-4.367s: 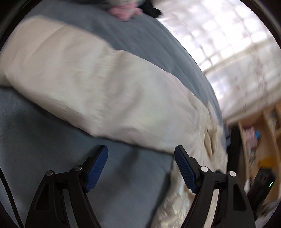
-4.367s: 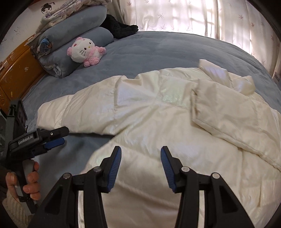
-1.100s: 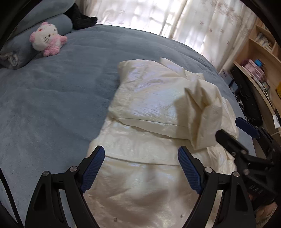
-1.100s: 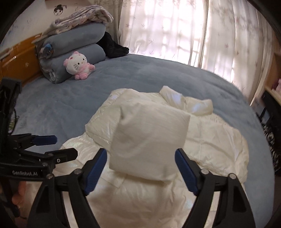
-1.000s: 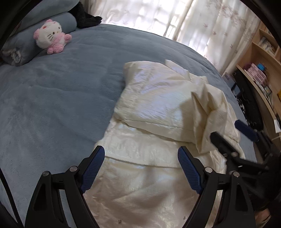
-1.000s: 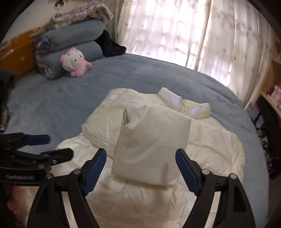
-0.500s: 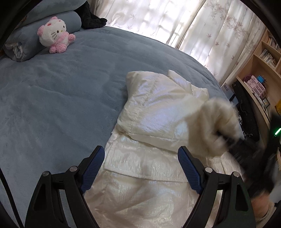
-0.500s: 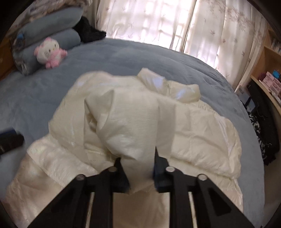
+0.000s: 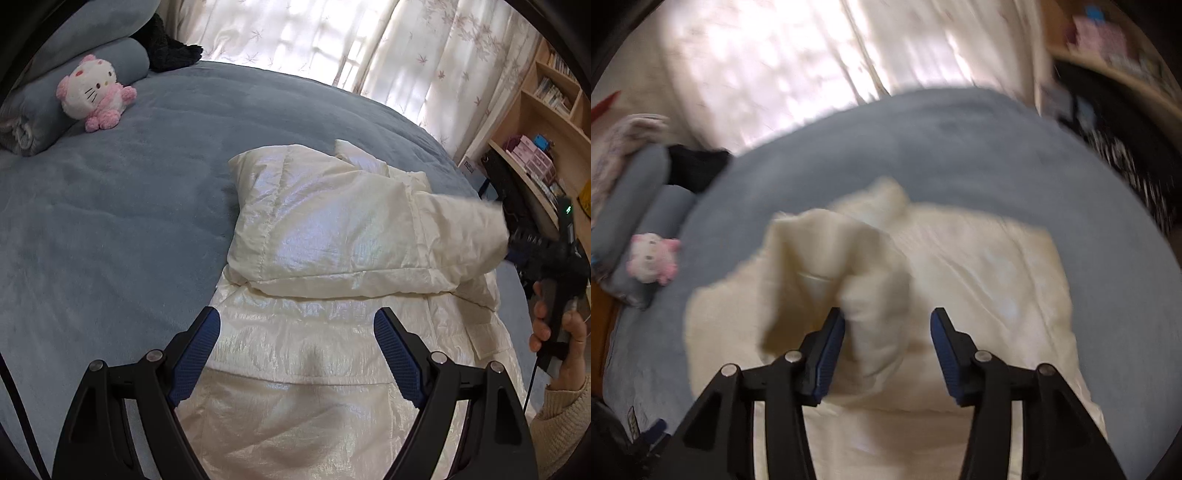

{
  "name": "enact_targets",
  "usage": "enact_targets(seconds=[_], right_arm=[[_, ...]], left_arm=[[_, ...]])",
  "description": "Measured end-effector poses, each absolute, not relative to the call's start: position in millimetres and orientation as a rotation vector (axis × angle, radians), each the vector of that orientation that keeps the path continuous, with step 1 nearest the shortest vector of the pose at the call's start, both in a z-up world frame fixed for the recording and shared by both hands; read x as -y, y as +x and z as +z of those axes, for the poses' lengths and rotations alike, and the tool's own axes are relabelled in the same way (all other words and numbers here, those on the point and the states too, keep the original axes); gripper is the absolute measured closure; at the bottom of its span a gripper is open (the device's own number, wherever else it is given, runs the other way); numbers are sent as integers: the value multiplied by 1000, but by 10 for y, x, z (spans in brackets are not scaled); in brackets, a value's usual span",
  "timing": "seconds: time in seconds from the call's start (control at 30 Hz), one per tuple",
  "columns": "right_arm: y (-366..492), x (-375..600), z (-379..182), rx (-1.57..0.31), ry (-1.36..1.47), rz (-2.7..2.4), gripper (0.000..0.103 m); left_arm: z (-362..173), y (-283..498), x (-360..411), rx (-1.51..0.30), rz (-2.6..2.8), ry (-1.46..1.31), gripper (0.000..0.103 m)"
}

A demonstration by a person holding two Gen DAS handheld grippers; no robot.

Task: Fold large clothes

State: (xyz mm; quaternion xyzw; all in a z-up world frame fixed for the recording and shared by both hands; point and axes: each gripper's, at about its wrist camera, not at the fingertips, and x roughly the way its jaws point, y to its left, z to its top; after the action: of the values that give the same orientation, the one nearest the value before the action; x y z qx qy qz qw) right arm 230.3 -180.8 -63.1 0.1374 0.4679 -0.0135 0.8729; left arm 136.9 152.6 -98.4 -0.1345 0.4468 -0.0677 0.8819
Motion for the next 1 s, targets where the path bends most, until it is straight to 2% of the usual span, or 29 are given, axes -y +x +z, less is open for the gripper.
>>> enact_targets(seconds=[0.07,0.13,0.2,0.23,0.6,0.87,0.93,0.97,1.0], right_arm=[[2272,1969,-715,-993,357,-1,54],[2234,2095,-718,-985,428,49,49],[2211,2151,-686,-965,466,90,33],[2210,2161,-674,-953,482,112,31],[2186,2103,-472,-813,578,347,30],[2390,1907,-643,-921,439,309,30],[2479,1890,-784,-955,438,310,34],[2522,1878,-845,-961,439,317,45],[2557,1863,-881,-969,432,317,66]], left_arm=[[-957,1433,-1521,-936,-155,-262,19],[-957,1543,-1545,-944,-208,-266,19],[-986,1700,-1585,-954,-228,-274,19],[-1008,1790,-1605,-961,-232,-278,19],[-1453,2684,-1785,-1037,-174,-373,19],[-1602,2911,-1649,-1057,-171,-349,19],[-1602,2949,-1640,-1054,-166,-348,19],[-1602,2978,-1643,-1052,-164,-344,19],[-1596,3002,-1631,-1047,-159,-338,19]])
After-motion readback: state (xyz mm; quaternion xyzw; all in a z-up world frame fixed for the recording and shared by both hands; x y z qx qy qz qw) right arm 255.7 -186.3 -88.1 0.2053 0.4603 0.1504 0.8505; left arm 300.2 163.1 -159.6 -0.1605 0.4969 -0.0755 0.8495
